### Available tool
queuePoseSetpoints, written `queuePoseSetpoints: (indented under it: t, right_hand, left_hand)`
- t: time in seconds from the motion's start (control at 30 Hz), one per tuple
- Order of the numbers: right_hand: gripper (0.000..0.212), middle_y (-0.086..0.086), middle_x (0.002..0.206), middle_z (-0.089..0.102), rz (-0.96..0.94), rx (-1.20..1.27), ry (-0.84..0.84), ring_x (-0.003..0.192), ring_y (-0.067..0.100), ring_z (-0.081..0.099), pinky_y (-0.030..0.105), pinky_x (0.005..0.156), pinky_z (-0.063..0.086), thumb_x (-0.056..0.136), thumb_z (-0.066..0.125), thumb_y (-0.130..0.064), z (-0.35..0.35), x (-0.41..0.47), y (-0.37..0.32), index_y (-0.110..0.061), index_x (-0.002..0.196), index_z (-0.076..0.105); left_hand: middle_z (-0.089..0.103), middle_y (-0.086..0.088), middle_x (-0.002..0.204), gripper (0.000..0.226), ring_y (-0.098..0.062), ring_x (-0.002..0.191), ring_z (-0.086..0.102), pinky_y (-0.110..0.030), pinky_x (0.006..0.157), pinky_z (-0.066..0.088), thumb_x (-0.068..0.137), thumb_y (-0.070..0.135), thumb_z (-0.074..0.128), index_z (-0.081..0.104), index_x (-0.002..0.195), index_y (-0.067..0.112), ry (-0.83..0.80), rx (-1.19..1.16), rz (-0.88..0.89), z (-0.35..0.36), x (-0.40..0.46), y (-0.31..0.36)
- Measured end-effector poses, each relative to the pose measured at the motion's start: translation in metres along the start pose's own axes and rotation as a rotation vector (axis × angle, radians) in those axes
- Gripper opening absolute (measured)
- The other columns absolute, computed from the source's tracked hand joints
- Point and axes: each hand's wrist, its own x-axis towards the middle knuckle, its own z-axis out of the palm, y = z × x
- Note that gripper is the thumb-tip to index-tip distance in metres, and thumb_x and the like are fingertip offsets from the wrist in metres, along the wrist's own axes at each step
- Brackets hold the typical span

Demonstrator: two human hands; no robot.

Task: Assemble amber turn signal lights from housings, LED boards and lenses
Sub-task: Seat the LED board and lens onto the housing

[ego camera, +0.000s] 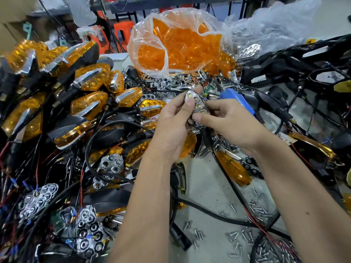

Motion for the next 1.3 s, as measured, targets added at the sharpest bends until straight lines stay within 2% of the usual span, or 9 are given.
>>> queuePoseSetpoints:
  t: [0.1, 0.23, 0.33, 0.47, 0.6, 0.77, 0.97, 1.1, 1.3]
  right_hand:
    - [0.025, 0.034, 0.09, 0.061, -0.019, -0.057, 0.004, 0.077, 0.023, 0.053, 0.043, 0.073, 0.043, 0.097, 0.073, -0.031, -0.003, 0.001, 0.001, -0.006, 0.1, 0.074]
    - [0.033, 0.036, 0.103, 0.062, -0.018, -0.104, -0.015, 0.079, 0.023, 0.055, 0.045, 0.074, 0.048, 0.098, 0.071, -0.035, -0.006, 0.001, 0.001, -0.002, 0.107, 0.071]
    - [0.04, 0.037, 0.106, 0.062, -0.011, -0.125, -0.021, 0.082, 0.025, 0.056, 0.056, 0.08, 0.052, 0.098, 0.07, -0.037, -0.007, 0.0, 0.001, 0.002, 0.11, 0.069]
    - [0.041, 0.037, 0.1, 0.06, -0.014, -0.137, -0.017, 0.077, 0.022, 0.053, 0.04, 0.07, 0.048, 0.1, 0.067, -0.033, -0.006, 0.0, 0.003, 0.006, 0.112, 0.066]
    - [0.041, 0.038, 0.103, 0.062, 0.018, -0.118, -0.026, 0.078, 0.024, 0.054, 0.041, 0.069, 0.044, 0.1, 0.067, -0.032, -0.003, 0.001, 0.006, 0.006, 0.115, 0.064]
    - [0.02, 0.011, 0.076, 0.07, 0.031, -0.04, -0.012, 0.063, 0.009, 0.068, 0.016, 0.055, 0.048, 0.095, 0.075, -0.023, -0.003, 0.001, 0.007, -0.004, 0.101, 0.074]
    - [0.036, 0.04, 0.101, 0.064, 0.065, -0.034, 0.008, 0.086, 0.051, 0.071, 0.068, 0.08, 0.057, 0.095, 0.076, -0.028, -0.003, 0.003, 0.009, 0.005, 0.107, 0.068]
    - [0.022, 0.011, 0.093, 0.077, 0.089, 0.12, -0.037, 0.082, 0.029, 0.074, 0.054, 0.085, 0.062, 0.094, 0.075, -0.026, -0.004, 0.003, 0.008, -0.008, 0.107, 0.072]
    - [0.04, 0.009, 0.084, 0.061, 0.076, 0.046, -0.098, 0.075, 0.018, 0.063, 0.046, 0.069, 0.05, 0.102, 0.065, -0.032, 0.003, 0.002, 0.009, 0.003, 0.119, 0.056]
  left_hand:
    - [0.071, -0.011, 0.102, 0.018, -0.026, 0.097, 0.065, -0.051, 0.093, 0.055, 0.102, 0.011, 0.063, 0.072, 0.116, 0.006, 0.054, 0.117, 0.03, -0.005, 0.001, -0.002]
    - [0.077, 0.002, 0.085, 0.024, -0.013, 0.082, 0.071, -0.031, 0.073, 0.059, 0.093, 0.008, 0.073, 0.083, 0.085, 0.028, 0.07, 0.202, 0.125, -0.013, 0.001, -0.002]
    - [0.078, 0.006, 0.085, 0.032, -0.008, 0.083, 0.073, -0.022, 0.072, 0.057, 0.092, 0.007, 0.075, 0.083, 0.083, 0.036, 0.049, 0.204, 0.122, -0.015, -0.001, 0.0]
    - [0.08, 0.001, 0.091, 0.029, -0.011, 0.088, 0.074, -0.023, 0.075, 0.058, 0.09, 0.001, 0.076, 0.083, 0.086, 0.029, 0.055, 0.211, 0.141, -0.016, 0.0, 0.0]
    - [0.08, -0.002, 0.092, 0.024, -0.016, 0.091, 0.074, -0.031, 0.082, 0.06, 0.089, -0.004, 0.074, 0.078, 0.094, 0.019, 0.111, 0.243, 0.144, -0.013, 0.003, -0.002]
    - [0.079, -0.004, 0.084, 0.032, -0.018, 0.084, 0.074, -0.034, 0.083, 0.061, 0.091, -0.006, 0.07, 0.079, 0.082, 0.024, 0.092, 0.255, 0.126, -0.014, 0.004, -0.002]
    - [0.073, -0.003, 0.077, 0.035, -0.014, 0.072, 0.067, -0.029, 0.07, 0.058, 0.102, -0.002, 0.056, 0.079, 0.079, 0.01, 0.014, 0.285, 0.082, -0.015, 0.0, 0.002]
    - [0.078, -0.015, 0.093, 0.027, -0.028, 0.08, 0.072, -0.056, 0.078, 0.061, 0.104, 0.014, 0.056, 0.081, 0.093, 0.012, 0.118, 0.144, 0.003, -0.013, 0.002, 0.006]
    - [0.079, -0.003, 0.079, 0.018, -0.017, 0.074, 0.075, -0.036, 0.066, 0.062, 0.084, 0.013, 0.085, 0.082, 0.073, 0.027, 0.216, 0.234, 0.148, -0.012, 0.003, 0.002]
